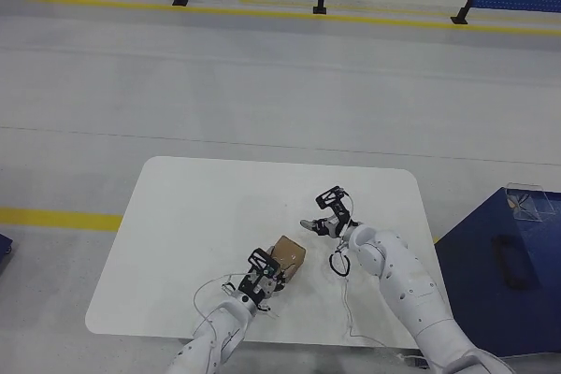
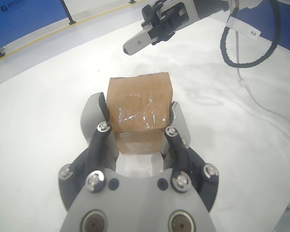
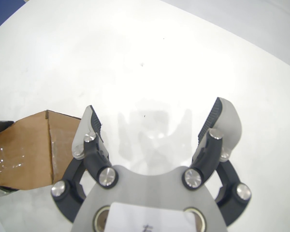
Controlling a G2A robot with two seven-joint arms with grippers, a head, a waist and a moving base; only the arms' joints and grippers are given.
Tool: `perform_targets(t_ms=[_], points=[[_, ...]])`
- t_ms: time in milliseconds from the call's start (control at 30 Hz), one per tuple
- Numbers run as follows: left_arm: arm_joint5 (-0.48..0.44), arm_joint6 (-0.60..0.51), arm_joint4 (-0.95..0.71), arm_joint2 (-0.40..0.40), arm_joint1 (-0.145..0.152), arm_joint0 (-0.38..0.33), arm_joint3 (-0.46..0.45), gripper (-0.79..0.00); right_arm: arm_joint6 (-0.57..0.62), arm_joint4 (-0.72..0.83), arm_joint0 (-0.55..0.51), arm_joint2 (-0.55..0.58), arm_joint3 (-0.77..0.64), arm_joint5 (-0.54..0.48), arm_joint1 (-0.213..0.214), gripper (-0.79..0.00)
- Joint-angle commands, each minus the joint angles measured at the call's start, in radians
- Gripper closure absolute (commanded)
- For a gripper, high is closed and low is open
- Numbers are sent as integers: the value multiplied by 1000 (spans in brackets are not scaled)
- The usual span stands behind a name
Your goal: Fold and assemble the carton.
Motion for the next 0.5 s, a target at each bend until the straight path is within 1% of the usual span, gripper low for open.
perform_targets(t_ms=[0, 33, 100, 167, 200, 233, 333, 400, 467], points=[[-4, 2, -18, -1, 1, 11, -25, 0, -5, 3, -9, 22, -15, 0, 7, -785], [-2, 5, -30, -1, 1, 20, -42, 0, -9, 4, -15, 35, -24, 1, 12, -785], [-14, 11, -116, -8, -2, 44, -90, 0, -24, 16, -32, 72, -47, 3, 22, -785], [-9, 3, -245, -18, -9, 71, -141, 0, -28, 31, -52, 110, -73, -2, 33, -785], [-24, -16, -328, -16, -13, 83, -165, 0, -24, 41, -63, 127, -88, -7, 38, -785], [-32, -53, -422, -18, -18, 95, -179, 0, -14, 46, -73, 141, -102, -13, 43, -785], [19, -182, -666, -29, -31, 104, -215, 0, 20, 54, -99, 169, -142, -25, 53, -785], [50, -335, -832, -32, -37, 101, -208, 0, 48, 53, -111, 171, -161, -36, 57, -785], [90, -426, -1010, -52, -44, 96, -209, 0, 48, 53, -111, 171, -161, -36, 57, -785]])
